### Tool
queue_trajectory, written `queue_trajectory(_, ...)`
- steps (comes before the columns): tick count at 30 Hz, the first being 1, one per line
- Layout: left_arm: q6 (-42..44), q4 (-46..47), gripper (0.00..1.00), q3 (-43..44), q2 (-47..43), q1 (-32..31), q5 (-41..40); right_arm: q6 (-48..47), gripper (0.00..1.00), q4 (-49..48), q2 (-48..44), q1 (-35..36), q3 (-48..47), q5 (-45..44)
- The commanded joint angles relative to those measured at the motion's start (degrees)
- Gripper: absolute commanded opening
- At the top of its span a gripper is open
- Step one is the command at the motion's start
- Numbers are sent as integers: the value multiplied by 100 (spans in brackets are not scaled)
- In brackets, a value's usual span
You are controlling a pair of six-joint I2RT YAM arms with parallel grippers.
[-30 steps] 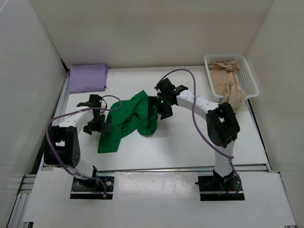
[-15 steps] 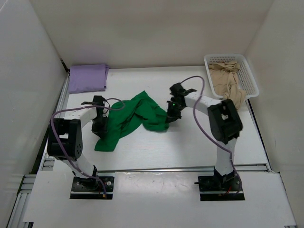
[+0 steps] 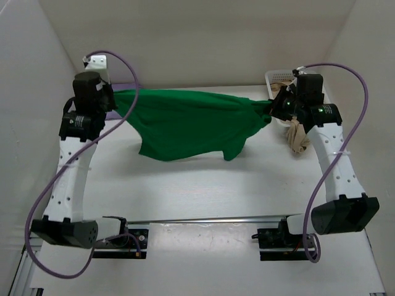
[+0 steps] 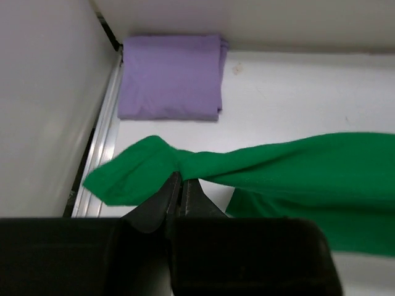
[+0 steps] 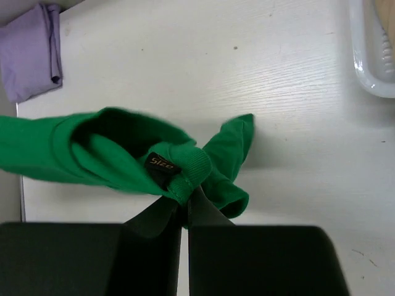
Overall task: Fold and stack the t-shirts
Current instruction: Flatten out the tshirt
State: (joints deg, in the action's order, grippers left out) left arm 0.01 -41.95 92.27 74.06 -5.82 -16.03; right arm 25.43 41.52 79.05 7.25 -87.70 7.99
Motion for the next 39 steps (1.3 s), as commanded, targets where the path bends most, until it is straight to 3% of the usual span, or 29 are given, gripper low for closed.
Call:
queue_trajectory(1,-1,-542,10,-726,-337,-374,-425,-240,0,761,-196,-83,120,-52)
queue_trajectory(5,-1,-542,10,-1185,-813,-376,-874,-381,0,761,-916,-215,341,-60)
queue_trajectory(11,-1,-542,10,325,-631,-94,-841,-662,0,577,-1813,-215,34,123)
queue_trajectory(16,-1,-542,10,749,89,-94,-410,-338,0,357,-1481,-215,174,423)
queue_trajectory(20,-1,-489,20,950,1318,-147,-181,-232,2,357,-236,-268,34,423)
queue_trajectory(22,-1,-437,29,1378,2250,-147,-181,-232,14,261,475,-268,-141,484)
queue_trajectory(23,-1,-436,35,1608,2592,-147,-181,-179,36,191,732,-268,-220,363)
queue_trajectory(24,-1,-384,50,1897,2944,-147,-303,-109,50,190,996,-268,-352,274)
queue_trajectory(25,-1,-384,83,2570,3661,-95,-426,-108,73,190,1521,-268,-736,273)
queue_trajectory(27,-1,-514,100,3215,4193,-94,-907,-108,80,531,1990,-268,-1229,186)
queue_trajectory(29,-1,-865,100,3639,4275,-94,-815,-108,83,874,2291,-268,-1758,186)
queue_trajectory(31,-1,-1112,100,3187,3490,-94,-288,-214,84,955,1890,-189,-1071,37)
queue_trajectory(32,-1,-1113,100,2191,3127,-94,-182,-284,86,859,1660,-93,-673,-129)
queue_trajectory(34,-1,-1113,100,1027,2397,-42,-41,-345,87,665,933,47,179,-192)
queue_trajectory(35,-1,-1113,100,-93,1741,-42,55,-398,87,665,694,101,1018,-245)
queue_trajectory(39,-1,-1806,98,-2131,611,72,538,-31,87,734,-448,408,2607,-482)
